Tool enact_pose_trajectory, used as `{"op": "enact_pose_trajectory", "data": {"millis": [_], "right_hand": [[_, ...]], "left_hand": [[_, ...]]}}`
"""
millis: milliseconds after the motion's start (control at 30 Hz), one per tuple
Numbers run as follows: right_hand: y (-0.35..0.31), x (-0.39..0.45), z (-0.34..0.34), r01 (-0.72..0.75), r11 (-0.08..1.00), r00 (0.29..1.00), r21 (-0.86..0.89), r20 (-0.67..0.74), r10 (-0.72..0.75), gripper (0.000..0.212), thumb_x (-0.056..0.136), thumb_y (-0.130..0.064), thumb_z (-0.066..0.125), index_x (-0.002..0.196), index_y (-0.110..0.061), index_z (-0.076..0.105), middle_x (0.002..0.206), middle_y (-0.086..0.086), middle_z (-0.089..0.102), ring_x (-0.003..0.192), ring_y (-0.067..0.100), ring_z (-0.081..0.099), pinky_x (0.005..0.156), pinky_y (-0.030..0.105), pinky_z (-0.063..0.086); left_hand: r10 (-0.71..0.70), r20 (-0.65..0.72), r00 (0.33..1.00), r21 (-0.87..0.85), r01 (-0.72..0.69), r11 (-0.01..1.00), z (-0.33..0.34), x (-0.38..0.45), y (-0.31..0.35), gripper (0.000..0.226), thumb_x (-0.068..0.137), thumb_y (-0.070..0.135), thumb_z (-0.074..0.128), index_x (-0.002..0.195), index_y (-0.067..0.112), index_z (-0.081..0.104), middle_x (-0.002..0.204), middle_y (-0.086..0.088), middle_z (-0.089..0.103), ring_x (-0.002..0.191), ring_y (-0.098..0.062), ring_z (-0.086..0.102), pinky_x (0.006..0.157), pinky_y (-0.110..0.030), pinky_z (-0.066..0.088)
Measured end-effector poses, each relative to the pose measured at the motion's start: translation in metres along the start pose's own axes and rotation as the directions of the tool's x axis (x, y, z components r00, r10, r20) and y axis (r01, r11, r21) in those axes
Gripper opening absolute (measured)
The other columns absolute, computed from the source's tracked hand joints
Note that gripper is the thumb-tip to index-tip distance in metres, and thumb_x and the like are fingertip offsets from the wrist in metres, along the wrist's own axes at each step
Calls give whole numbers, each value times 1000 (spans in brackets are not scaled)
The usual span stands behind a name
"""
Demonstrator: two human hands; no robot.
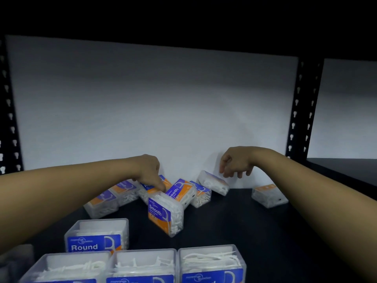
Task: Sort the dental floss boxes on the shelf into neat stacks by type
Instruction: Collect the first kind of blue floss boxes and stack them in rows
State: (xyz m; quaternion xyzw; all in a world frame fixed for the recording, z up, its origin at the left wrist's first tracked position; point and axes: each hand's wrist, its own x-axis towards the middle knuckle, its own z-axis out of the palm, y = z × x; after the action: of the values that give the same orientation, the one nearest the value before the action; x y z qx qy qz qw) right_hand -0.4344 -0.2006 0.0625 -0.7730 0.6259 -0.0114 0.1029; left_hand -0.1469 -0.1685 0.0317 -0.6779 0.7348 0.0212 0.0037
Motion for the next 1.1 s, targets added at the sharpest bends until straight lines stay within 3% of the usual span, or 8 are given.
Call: {"op": "enact_pose_trajectory", "data": {"millis": [167,300,467,500,600,733,900,1100], "right_hand": [[2,-3,4,-83,986,996,-146,24,87,24,91,-20,69,115,-19,74,105,2,76,81,19,71,66,29,59],[14,-10,-3,-140,911,966,-388,150,212,48,91,-3,64,137,-20,65,133,4,64,94,20,65,38,16,46],[33,-12,-4,-118,865,932,-488,248,266,68,88,-1,69,149,-27,54,155,6,48,132,24,52,92,31,55],[36,-13,-3,-101,871,923,-481,282,263,68,90,-3,69,152,-25,50,157,8,46,142,25,47,91,28,53],[38,-20,4,-70,918,880,-391,409,241,57,101,-8,60,155,-7,43,160,16,41,146,33,42,57,13,53],[35,-40,11,-133,936,908,-326,339,246,50,103,-19,60,150,-6,49,134,12,56,105,24,57,44,11,49],[60,-39,19,-148,989,973,0,177,146,45,75,-16,86,117,-24,72,128,6,63,111,31,64,81,54,63],[65,-57,22,116,937,992,331,8,-126,38,72,-9,78,105,-28,75,114,2,64,100,29,70,77,43,64]], "left_hand": [[35,-93,995,48,-31,998,-7,-4,-5,59,66,57,79,109,20,61,110,2,63,95,-17,61,77,-30,52],[92,-202,975,51,-84,995,-22,-11,-3,58,68,55,79,111,21,60,107,3,59,94,-18,59,77,-30,52],[179,-349,920,-43,-207,977,-38,-14,13,57,65,60,80,107,28,57,100,5,63,83,-14,61,67,-29,49],[198,-358,912,-69,-238,969,-39,-14,19,58,65,61,80,107,28,57,101,4,64,82,-13,62,66,-29,50],[272,-364,891,-80,-321,944,-38,-19,42,59,67,57,81,113,28,57,105,4,66,86,-15,65,74,-34,57],[358,-314,879,-58,-394,917,-32,-27,74,59,67,52,82,114,30,56,106,5,67,84,-13,66,74,-34,59],[446,-234,864,-17,-463,886,-18,-33,103,58,66,53,81,112,32,54,106,7,67,82,-12,66,68,-32,57],[509,-190,839,12,-517,856,-7,-38,123,61,68,53,82,116,32,52,108,5,64,87,-13,63,70,-30,53]]}}
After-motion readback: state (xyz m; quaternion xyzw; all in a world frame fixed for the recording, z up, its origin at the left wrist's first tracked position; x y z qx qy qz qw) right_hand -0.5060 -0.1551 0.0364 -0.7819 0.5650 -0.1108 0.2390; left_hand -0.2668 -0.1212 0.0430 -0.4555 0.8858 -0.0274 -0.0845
